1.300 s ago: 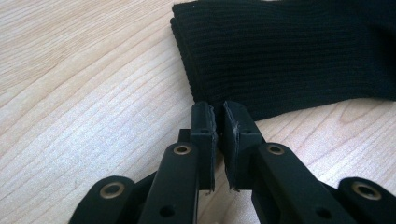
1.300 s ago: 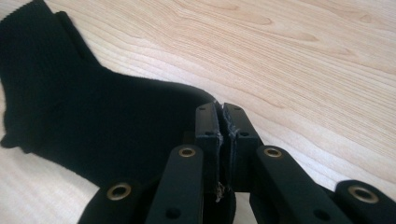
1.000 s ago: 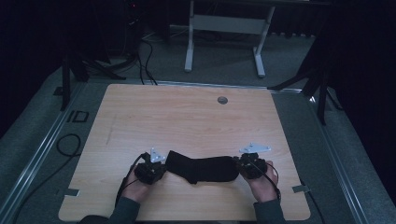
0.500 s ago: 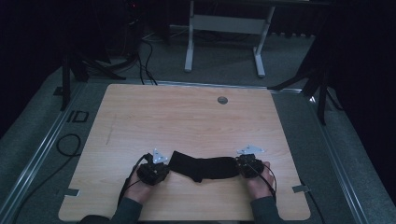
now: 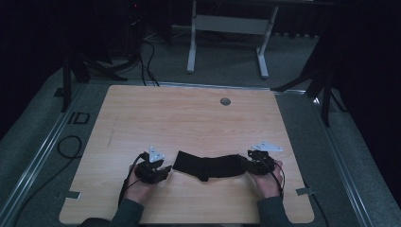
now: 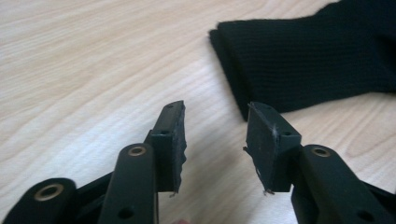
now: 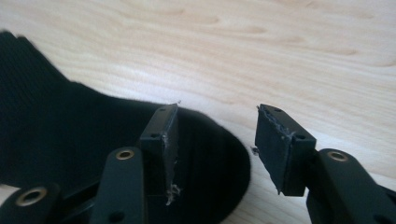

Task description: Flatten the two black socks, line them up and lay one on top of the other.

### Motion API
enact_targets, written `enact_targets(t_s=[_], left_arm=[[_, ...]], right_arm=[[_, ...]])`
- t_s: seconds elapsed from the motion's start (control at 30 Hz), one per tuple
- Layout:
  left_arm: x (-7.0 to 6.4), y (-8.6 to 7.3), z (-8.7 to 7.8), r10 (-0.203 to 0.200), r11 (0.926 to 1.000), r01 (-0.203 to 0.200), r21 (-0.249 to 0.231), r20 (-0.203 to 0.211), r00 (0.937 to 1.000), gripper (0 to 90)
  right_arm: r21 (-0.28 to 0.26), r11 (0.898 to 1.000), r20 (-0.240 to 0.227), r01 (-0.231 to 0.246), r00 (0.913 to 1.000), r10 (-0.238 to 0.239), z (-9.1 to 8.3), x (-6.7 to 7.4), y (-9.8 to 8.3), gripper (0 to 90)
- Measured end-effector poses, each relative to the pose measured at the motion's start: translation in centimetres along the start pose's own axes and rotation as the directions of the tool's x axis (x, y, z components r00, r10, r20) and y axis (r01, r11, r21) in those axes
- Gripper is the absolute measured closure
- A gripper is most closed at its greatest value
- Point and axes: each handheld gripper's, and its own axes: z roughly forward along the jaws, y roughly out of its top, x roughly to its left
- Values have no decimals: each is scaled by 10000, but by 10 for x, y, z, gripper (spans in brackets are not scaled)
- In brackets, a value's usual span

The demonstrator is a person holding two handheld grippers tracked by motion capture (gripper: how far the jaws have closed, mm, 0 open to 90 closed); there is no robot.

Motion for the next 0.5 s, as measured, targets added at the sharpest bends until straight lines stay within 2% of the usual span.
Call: enact_targets(t_s=[0.13, 0.33, 0.5], left_arm=[[10, 1, -1, -235, 9997, 234, -85, -224, 9995, 561], [16, 2, 1, -246, 9997, 241, -95, -594, 9979, 547], [24, 3, 3, -381, 9992, 364, -189, -1011, 9941, 542]], right_arm=[[-17, 9998, 97, -209, 9997, 209, -4, -9, -2, 480], [215, 9987, 219, -463, 9987, 458, -1, -18, -7, 480], [364, 9973, 364, -638, 9974, 625, 0, -27, -11, 479]])
